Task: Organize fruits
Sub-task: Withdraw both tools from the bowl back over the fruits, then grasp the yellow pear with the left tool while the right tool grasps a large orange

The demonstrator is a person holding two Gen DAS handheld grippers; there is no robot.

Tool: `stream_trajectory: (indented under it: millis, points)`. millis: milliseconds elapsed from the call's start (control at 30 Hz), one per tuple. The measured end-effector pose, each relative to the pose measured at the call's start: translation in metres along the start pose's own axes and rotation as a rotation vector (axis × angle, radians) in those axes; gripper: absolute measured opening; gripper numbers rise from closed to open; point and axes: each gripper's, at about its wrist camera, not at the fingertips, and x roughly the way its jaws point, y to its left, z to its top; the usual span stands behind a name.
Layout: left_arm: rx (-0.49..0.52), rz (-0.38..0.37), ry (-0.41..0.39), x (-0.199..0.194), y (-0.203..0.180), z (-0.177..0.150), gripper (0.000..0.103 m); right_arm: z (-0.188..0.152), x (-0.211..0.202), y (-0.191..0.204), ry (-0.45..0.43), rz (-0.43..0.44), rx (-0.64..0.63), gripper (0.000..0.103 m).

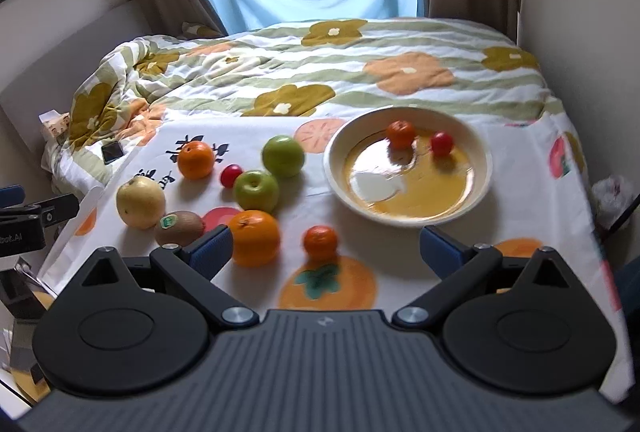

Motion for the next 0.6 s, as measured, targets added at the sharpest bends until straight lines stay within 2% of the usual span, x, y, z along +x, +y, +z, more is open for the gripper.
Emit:
stream_trajectory:
  millis: [333,600]
  points:
    - [0.087,-0.104,0.074,0.067,0.034,-0.006,0.101,-0.008,0.045,0.049,0.050,-0.077,0.091,0.103]
    - [0.169,-0.189,0.135,0.124,0.044,-0.013,0.101,-0.014,0.077,0.069,0.061,-0.149,0.151,0.103]
